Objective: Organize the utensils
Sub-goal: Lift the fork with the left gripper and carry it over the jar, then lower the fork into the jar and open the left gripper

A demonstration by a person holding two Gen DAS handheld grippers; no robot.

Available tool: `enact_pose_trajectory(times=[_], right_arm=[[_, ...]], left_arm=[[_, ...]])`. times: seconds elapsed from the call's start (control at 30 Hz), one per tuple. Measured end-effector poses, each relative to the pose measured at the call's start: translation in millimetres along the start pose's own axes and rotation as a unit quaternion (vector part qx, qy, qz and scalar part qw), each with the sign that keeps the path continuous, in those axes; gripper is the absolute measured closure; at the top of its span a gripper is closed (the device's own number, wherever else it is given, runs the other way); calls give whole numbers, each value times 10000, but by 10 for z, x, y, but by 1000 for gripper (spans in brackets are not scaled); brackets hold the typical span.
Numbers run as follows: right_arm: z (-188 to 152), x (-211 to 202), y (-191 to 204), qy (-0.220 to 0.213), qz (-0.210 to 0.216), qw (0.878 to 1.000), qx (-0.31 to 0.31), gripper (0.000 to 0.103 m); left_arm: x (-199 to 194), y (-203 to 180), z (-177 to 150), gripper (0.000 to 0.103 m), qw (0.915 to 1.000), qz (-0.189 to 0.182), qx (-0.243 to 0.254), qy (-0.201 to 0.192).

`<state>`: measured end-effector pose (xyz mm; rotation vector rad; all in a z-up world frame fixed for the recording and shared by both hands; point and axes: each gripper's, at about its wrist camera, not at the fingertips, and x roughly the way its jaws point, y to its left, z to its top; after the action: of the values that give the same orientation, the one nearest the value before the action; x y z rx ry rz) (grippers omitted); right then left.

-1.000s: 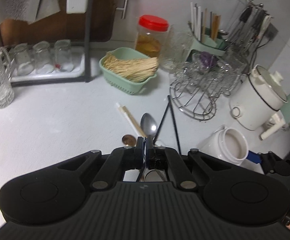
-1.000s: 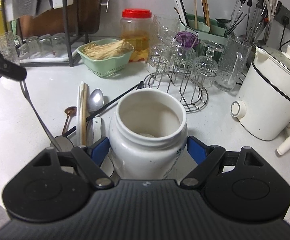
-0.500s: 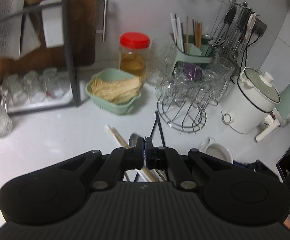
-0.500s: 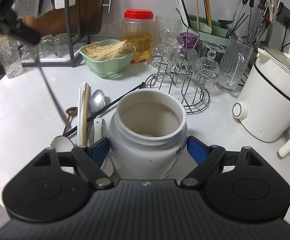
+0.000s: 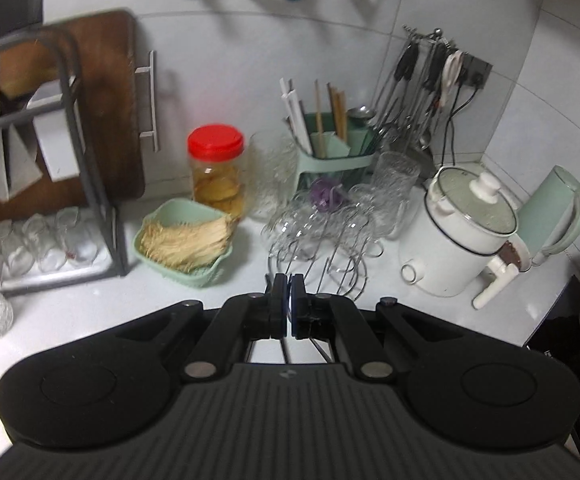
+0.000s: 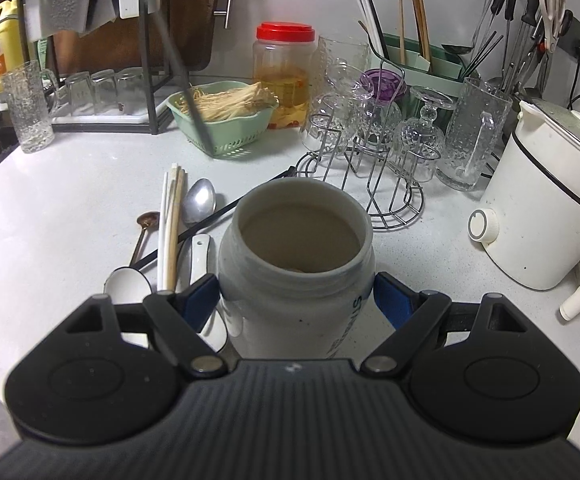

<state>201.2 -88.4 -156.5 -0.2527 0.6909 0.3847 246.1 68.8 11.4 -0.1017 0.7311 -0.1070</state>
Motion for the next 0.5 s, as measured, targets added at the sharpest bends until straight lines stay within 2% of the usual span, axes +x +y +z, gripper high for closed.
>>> enact_pose_trajectory(times=[0.23,0.5], right_arm=[[-5,1,-19,-16,81,9999,-90,17],[-17,-4,-26,-62,153,9997,-180,16]], left_arm=[[1,-294,94,101,9993,-146,331,-49],[350,-670,-63,101,9951,-301,876,350]])
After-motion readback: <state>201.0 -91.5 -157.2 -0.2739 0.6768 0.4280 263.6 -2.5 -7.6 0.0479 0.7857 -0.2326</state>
